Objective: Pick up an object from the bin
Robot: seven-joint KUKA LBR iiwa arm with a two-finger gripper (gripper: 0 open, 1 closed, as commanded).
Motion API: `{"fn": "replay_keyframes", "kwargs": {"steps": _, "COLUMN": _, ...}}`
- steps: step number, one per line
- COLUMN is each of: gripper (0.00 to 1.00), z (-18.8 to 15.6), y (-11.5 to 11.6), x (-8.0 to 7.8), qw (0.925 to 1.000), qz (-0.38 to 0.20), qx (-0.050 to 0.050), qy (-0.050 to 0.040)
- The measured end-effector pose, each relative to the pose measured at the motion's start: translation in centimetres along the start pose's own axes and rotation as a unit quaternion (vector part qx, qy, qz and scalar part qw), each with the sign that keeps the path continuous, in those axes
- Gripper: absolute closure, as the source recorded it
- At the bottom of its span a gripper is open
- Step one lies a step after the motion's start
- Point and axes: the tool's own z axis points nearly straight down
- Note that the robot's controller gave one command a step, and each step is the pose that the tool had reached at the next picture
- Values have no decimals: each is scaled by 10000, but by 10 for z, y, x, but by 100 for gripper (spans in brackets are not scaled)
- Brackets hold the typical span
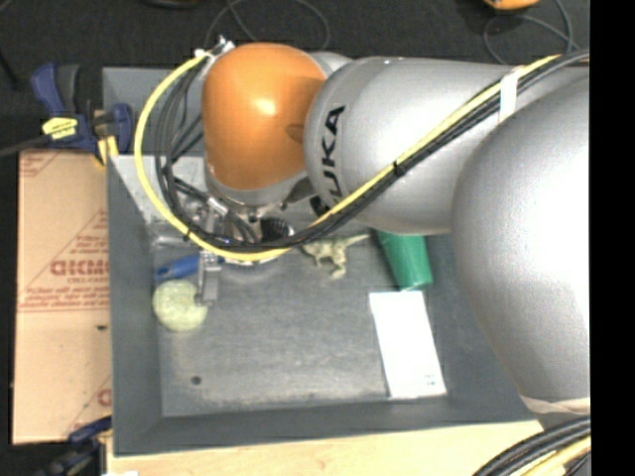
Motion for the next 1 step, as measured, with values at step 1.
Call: {"fn": "replay_keyframes", "kwargs": {"steps": 1, "gripper": 0, "z": -6, "y": -1, "x": -2, "qw": 10000, "qz": 26, "qx": -9, "qy": -41}}
